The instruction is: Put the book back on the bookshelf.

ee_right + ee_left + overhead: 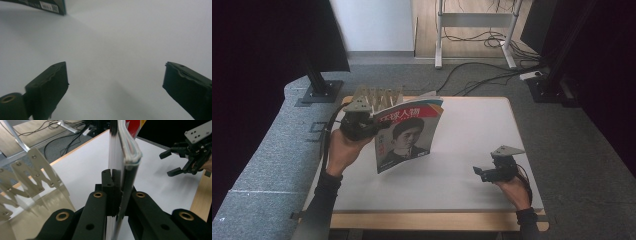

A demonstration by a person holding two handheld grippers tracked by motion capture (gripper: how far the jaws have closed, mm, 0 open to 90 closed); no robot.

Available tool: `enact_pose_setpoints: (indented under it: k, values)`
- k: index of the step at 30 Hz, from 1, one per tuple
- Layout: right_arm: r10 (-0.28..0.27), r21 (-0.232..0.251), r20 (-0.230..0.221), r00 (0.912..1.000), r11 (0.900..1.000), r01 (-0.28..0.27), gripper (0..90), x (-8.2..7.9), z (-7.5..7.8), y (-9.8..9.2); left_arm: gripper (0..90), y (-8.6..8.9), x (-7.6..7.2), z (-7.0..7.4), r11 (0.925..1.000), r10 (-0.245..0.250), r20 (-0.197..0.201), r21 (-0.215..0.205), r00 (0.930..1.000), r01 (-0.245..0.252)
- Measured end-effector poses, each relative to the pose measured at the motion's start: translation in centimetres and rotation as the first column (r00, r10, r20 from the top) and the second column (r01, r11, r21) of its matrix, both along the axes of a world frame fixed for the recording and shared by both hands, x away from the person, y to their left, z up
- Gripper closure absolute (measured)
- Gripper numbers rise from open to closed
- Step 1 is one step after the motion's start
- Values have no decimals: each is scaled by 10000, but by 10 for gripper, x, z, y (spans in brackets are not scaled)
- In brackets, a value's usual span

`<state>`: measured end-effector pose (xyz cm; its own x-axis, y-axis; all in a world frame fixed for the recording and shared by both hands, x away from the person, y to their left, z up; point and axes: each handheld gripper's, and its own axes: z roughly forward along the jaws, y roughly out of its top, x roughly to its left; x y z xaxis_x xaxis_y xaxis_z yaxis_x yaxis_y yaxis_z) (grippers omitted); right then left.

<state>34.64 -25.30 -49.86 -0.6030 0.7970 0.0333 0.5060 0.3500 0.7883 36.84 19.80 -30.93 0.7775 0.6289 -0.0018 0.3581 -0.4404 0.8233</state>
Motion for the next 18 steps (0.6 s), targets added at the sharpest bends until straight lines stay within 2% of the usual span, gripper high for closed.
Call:
enact_pose_setpoints:
  k: [12,18]
  values:
    - [-156,-546,-415,9990,9984,133,6,-1,-30,-1,871,30,-10,7,9969,780,-38,-109,9969,-780]
    - [-241,-661,-609,9979,9976,201,0,0,-36,-1,872,47,-14,9,9925,1200,-20,-207,9928,-1201]
